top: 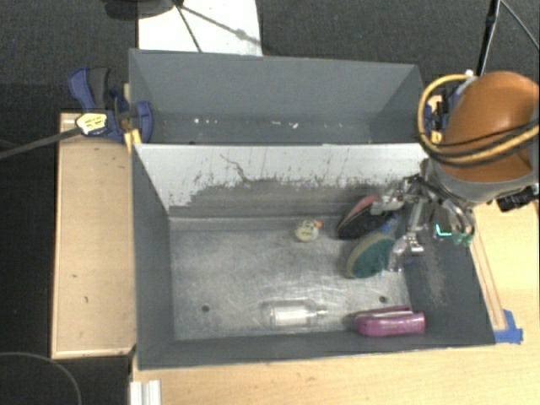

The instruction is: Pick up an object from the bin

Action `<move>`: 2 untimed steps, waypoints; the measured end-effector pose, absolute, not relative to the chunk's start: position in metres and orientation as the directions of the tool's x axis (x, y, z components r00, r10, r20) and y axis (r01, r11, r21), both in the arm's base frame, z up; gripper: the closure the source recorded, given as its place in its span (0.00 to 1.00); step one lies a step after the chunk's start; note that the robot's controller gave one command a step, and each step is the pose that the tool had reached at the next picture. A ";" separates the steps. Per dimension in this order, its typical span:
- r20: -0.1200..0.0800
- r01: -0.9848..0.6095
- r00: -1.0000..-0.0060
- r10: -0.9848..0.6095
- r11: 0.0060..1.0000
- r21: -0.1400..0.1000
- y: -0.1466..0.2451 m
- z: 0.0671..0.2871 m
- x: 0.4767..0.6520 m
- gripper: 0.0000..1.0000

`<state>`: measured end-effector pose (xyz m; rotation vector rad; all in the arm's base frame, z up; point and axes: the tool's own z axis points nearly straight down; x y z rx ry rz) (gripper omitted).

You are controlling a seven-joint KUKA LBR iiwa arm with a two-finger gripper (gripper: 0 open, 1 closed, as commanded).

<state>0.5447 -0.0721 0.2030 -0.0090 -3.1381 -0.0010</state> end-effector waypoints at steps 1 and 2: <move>0.001 -0.438 -0.899 -0.438 0.899 0.001 -0.093 0.158 0.545 0.00; 0.001 -0.696 -0.718 -0.696 0.718 0.003 -0.090 0.126 0.546 0.00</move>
Offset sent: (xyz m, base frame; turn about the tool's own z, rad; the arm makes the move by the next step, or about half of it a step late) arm 0.0003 -0.0200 -0.0440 -0.4599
